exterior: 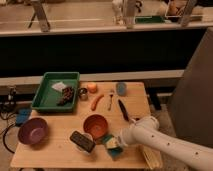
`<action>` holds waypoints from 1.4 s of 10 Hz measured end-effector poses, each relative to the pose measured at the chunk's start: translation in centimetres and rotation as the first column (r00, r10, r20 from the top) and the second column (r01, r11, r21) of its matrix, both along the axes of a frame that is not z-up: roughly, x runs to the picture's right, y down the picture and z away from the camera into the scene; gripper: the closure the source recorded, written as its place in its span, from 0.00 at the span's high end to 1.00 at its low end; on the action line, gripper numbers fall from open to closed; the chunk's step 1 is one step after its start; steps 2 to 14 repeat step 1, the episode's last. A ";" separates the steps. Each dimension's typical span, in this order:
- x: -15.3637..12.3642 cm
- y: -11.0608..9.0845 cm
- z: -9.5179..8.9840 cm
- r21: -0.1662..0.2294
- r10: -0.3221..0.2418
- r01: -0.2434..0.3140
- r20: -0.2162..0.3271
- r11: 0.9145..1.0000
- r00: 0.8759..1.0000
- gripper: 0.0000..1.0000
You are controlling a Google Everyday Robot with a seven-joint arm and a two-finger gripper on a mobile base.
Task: Wipe table surface with sponge
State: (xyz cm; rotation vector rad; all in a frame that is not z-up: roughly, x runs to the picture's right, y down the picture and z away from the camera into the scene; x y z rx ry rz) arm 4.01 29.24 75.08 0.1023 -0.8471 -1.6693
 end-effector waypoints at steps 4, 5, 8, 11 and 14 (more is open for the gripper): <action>0.5 0.9 -0.8 -0.012 -0.004 0.004 -0.013 1.000 1.000 0.00; 0.5 0.9 -0.8 -0.012 -0.004 0.004 -0.013 1.000 1.000 0.00; 0.5 0.9 -0.8 -0.012 -0.004 0.004 -0.013 1.000 1.000 0.00; 0.5 0.9 -0.8 -0.012 -0.004 0.004 -0.013 1.000 1.000 0.00; 0.5 0.9 -0.8 -0.012 -0.004 0.004 -0.013 1.000 1.000 0.00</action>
